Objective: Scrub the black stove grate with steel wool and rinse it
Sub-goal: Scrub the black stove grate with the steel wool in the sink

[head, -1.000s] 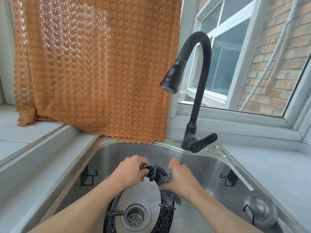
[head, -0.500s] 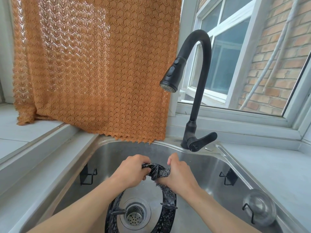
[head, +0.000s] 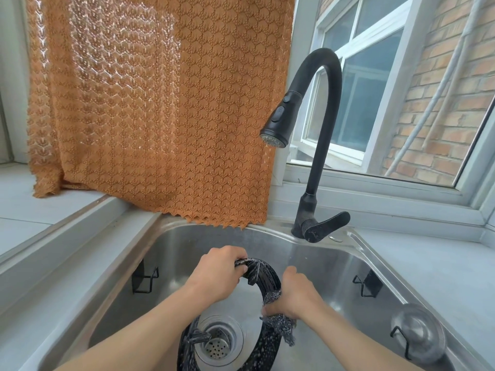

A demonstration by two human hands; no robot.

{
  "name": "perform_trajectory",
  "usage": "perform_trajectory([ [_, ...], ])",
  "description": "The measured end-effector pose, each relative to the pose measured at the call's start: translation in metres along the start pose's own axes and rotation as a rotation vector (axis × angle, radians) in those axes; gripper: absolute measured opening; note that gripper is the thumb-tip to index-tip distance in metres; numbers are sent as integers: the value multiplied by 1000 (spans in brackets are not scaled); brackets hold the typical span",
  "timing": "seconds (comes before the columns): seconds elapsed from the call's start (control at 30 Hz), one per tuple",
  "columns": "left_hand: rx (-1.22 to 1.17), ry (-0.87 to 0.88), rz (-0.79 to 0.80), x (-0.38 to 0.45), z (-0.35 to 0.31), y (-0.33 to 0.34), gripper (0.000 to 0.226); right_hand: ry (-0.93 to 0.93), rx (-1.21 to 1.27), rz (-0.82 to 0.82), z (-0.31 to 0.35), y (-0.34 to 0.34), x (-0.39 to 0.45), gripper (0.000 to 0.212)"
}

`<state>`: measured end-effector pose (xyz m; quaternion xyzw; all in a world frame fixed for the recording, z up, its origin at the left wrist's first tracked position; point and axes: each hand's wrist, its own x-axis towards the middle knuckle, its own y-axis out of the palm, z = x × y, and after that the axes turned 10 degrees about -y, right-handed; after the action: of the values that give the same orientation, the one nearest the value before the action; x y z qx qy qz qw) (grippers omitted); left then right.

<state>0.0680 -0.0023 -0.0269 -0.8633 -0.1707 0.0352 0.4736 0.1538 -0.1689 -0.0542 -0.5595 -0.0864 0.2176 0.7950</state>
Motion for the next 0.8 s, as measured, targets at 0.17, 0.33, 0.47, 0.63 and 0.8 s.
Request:
perform_trajectory([
  [0.17,-18,35,-28,-4,-5,0,10,8,31,-60,2,3,0,92],
  [0.33,-24,52,-35,-8,-8,1,9,89,63,-32,-5,-1,5,103],
  [0.47,-30,58,-50,-9,-8,-2,11,133,64,-40,-18,-7,7,105],
  [0.63,-24,66,-55,-9,-9,-2,8,57,101,-41,-17,-5,10,107],
  [0.8,-6,75,-52,-9,-12,0,8,69,55,-42,-10,0,10,106],
])
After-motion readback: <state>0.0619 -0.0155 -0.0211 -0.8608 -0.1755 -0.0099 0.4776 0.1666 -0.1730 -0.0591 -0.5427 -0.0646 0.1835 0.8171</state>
